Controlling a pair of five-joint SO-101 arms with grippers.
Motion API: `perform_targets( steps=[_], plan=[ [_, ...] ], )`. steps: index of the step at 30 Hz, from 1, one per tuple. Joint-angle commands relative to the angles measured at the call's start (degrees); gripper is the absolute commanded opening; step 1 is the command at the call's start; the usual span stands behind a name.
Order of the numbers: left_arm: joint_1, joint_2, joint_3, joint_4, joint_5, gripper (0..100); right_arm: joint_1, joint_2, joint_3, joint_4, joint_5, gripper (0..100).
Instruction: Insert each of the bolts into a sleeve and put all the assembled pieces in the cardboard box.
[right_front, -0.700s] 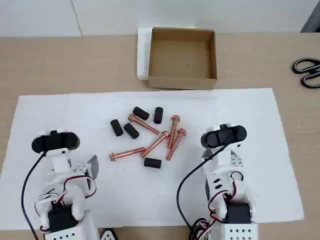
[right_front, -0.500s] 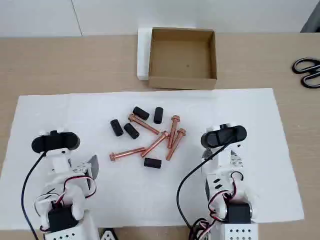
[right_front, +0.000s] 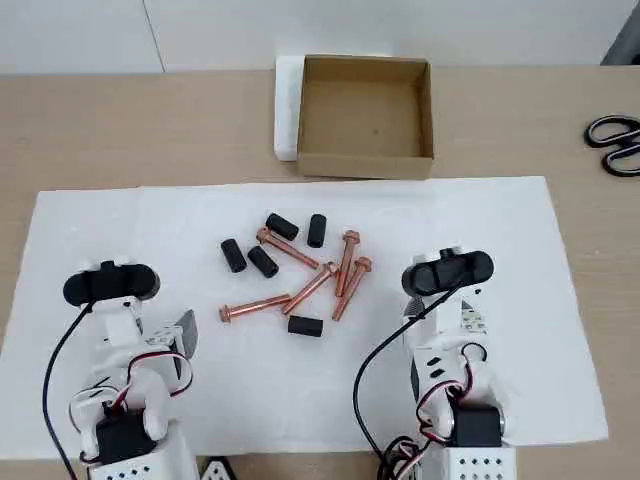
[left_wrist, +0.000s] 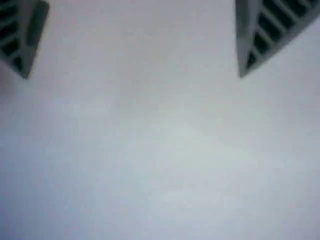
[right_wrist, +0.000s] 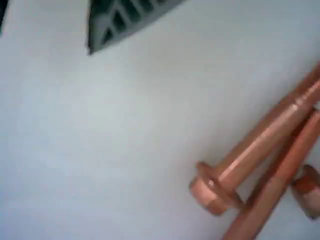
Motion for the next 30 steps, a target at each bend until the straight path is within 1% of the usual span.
perform_targets(
  steps=[1,22,27,30],
  plan=[
    [-0.26,-0.62,-0.31,-1.14,0.35,25,0.22,-0.66,0.44,-1.01,0.26,11.7],
    [0.18,-0.62,-0.31,-1.58,0.35,25,0.13,-0.66,0.44,-1.01,0.18,11.7],
    [3.16,-0.62,0.66,-5.45,0.35,25,0.48,-0.66,0.26,-1.36,0.62,11.7],
    [3.34,-0.53,0.84,-8.62,0.35,25,0.57,-0.66,-2.2,-1.01,0.62,11.7]
  ],
)
